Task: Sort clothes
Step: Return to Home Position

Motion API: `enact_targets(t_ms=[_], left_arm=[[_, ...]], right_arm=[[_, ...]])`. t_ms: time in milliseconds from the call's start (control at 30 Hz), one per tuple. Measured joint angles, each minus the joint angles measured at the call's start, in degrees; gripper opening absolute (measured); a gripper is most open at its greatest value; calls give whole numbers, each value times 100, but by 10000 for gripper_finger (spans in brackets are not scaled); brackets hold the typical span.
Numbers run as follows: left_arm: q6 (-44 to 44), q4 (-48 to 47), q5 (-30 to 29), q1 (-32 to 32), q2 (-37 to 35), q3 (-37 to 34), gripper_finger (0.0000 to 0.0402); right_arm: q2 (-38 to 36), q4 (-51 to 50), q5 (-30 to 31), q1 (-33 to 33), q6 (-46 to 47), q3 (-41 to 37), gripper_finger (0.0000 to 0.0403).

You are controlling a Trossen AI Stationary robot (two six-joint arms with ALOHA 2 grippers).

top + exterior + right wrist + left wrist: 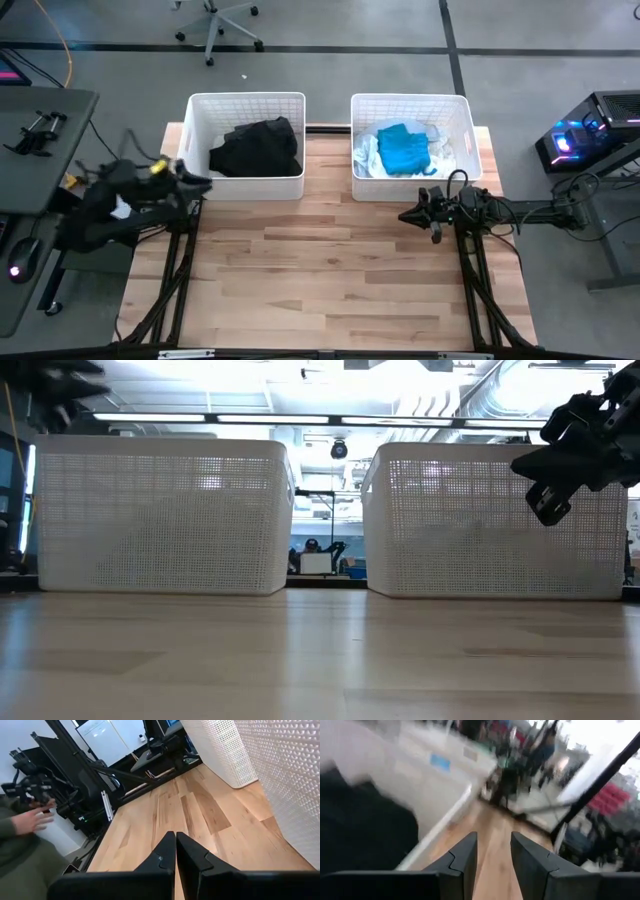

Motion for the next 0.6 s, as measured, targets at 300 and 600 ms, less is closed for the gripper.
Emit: enact_targets(t_ms=[300,600], left_arm=[[-1221,2327,949,-4,494,-1374,102],[572,5546,2365,-125,531,-1901,102]], right_arm=[[28,0,-11,0,-10,0,0],[31,0,-13,0,-13,0,0]])
